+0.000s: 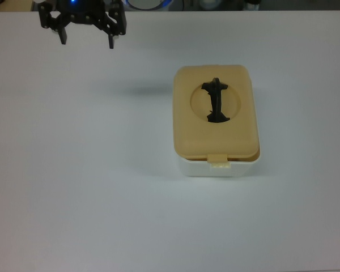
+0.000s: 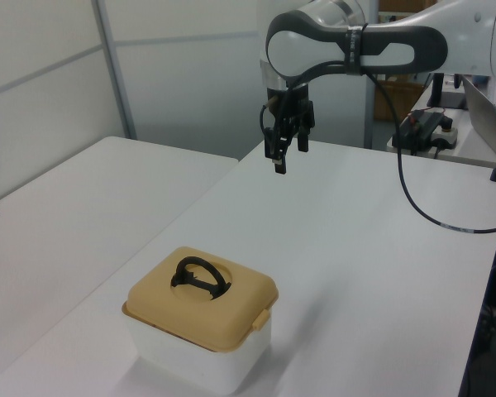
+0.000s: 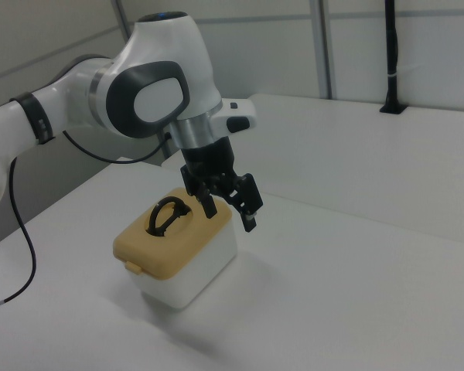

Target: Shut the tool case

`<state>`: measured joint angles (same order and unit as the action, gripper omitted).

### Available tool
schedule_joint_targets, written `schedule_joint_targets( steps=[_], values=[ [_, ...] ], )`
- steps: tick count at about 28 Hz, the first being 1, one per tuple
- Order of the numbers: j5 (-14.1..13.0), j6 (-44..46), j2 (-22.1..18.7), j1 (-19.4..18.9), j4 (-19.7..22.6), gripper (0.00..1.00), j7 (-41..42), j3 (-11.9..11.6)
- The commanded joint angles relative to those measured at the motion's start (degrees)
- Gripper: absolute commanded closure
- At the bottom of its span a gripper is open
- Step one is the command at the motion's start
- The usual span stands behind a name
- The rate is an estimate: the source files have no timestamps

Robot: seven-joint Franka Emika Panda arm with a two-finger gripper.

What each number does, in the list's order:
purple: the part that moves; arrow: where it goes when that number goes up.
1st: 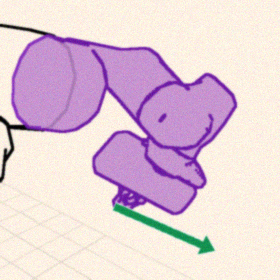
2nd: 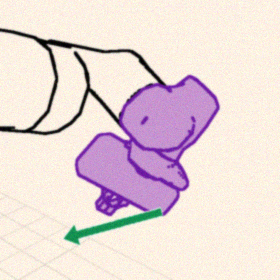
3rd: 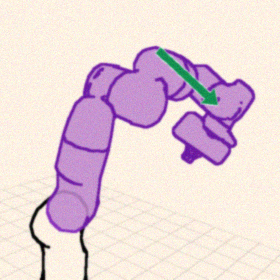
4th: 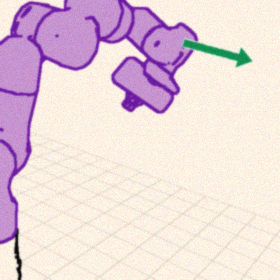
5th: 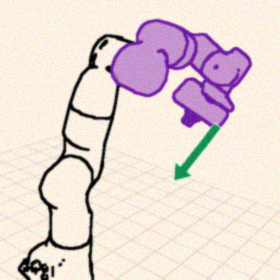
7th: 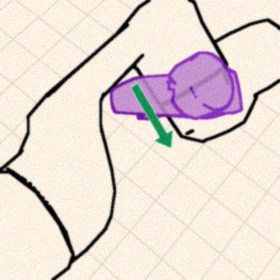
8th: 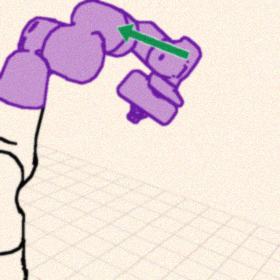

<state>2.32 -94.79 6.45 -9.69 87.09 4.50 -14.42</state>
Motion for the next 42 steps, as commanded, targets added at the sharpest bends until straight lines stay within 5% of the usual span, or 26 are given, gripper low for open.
schedule_joint_targets(
  steps=[1, 42],
  values=[
    [1.19, 1.01, -0.74, -0.24, 0.19, 0.00, 1.39, 0.01],
    [0.40, 1.28, -0.92, -0.77, -1.83, 0.00, 0.95, 0.36]
  ],
)
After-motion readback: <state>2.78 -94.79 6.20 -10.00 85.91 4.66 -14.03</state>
